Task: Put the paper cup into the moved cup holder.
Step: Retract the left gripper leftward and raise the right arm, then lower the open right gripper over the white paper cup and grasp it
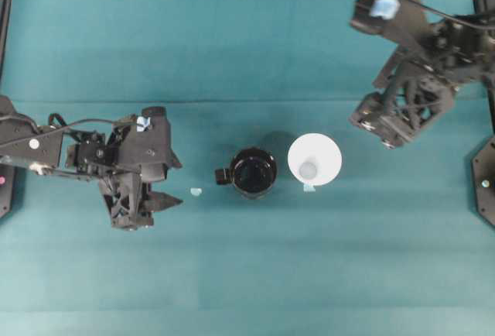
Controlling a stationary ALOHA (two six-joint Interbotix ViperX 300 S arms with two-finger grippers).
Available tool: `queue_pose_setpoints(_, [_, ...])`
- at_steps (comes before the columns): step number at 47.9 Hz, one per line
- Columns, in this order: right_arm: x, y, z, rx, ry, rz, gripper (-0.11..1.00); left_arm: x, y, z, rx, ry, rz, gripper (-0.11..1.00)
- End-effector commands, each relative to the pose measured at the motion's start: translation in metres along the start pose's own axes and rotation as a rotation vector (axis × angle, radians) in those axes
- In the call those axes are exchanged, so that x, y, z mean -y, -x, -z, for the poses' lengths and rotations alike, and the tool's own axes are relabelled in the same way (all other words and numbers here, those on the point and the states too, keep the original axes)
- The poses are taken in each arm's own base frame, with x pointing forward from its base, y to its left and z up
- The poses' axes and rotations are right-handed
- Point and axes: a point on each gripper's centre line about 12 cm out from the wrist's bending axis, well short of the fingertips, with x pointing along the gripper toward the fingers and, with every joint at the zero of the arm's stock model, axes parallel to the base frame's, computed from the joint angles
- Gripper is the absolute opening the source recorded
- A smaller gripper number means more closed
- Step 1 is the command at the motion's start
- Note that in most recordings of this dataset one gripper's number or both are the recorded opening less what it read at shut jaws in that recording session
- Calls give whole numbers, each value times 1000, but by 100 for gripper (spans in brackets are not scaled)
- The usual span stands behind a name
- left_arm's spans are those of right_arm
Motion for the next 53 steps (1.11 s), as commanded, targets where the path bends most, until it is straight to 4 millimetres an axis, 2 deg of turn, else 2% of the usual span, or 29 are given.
queue_pose_setpoints(1, [-4, 4, -10, 0, -11, 0, 90, 1, 3, -6, 23, -4, 3, 80])
queue_pose_setpoints(13, [-9, -21, -16, -62, -4, 22, 90, 2, 3, -4, 19, 5, 6, 80])
queue_pose_setpoints(25, [-9, -52, -10, -132, -10, 44, 90, 3, 5, 0, 15, 6, 8, 80])
queue_pose_setpoints(38, [-16, -90, 0, -130, -2, 18, 90, 3, 5, -1, 16, 8, 7, 80])
queue_pose_setpoints(53, [-9, -128, 15, -161, -14, 29, 90, 3, 5, -1, 16, 8, 7, 80])
